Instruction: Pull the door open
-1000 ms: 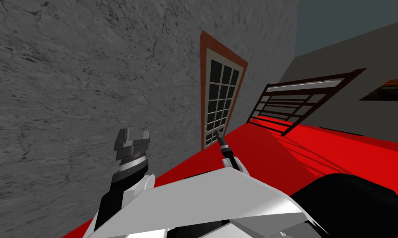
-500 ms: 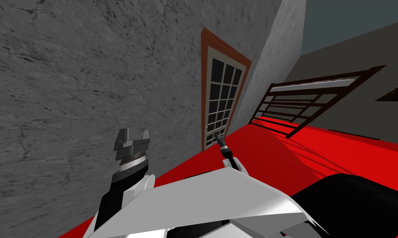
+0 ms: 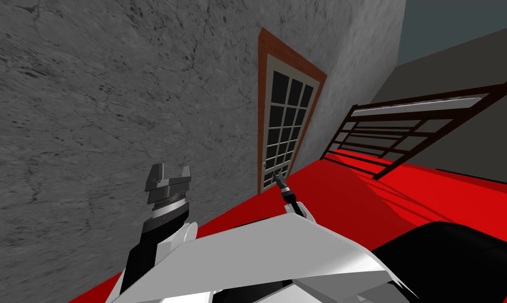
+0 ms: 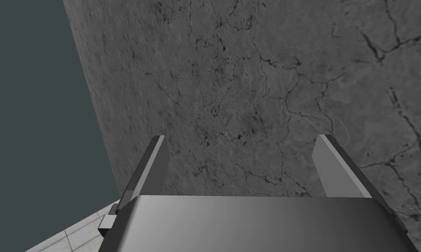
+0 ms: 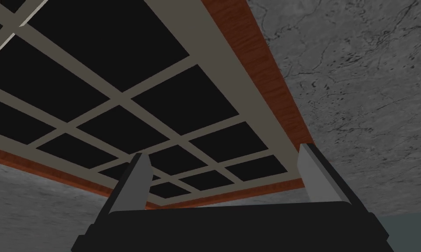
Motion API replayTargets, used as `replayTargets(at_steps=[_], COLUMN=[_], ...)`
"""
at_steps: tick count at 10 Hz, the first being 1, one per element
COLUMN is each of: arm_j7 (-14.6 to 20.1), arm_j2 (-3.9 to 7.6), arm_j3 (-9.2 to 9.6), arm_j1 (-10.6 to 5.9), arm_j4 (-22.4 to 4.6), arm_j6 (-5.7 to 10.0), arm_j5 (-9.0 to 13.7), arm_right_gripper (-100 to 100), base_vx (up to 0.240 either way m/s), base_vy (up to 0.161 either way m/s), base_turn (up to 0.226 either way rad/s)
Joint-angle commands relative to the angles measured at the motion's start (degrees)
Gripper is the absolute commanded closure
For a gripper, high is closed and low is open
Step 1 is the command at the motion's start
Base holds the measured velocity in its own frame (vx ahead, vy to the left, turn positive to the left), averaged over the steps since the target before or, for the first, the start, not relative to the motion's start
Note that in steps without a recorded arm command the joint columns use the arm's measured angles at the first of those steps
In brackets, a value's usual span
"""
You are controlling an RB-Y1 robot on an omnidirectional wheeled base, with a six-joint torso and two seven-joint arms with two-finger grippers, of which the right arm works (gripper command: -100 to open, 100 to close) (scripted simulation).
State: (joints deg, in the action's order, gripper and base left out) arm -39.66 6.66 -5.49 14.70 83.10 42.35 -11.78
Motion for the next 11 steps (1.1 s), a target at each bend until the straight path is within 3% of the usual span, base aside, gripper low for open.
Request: replayTargets(at_steps=[1, 3, 5, 6, 9, 11], arm_j7=[-1.3, -2.9, -6.2, -6.2, -10.8, -12.2], arm_j2=[0.14, 0.4, 0.9, 0.9, 1.58, 1.78], arm_j3=[-0.23, -0.57, -1.25, -1.25, -2.22, -2.51], arm_j1=[-0.56, -1.27, -2.68, -2.68, -4.67, -5.27], arm_j4=[-2.6, -5.2, -9.4, -10.4, -16.6, -19.7], arm_j6=[0.6, 1.42, 3.06, 3.06, 5.38, 6.08], arm_j5=[-0.5, -1.4, -3.0, -3.0, -5.4, -6.1], arm_right_gripper=[-100, -100, -100, -100, -100, -100], base_vx=[0.055, 0.048, 0.06, 0.059, 0.074, 0.049], base_vy=[-0.043, -0.041, -0.042, -0.042, -0.037, -0.042], base_turn=[0.029, 0.038, 0.073, 0.034, 0.067, 0.037])
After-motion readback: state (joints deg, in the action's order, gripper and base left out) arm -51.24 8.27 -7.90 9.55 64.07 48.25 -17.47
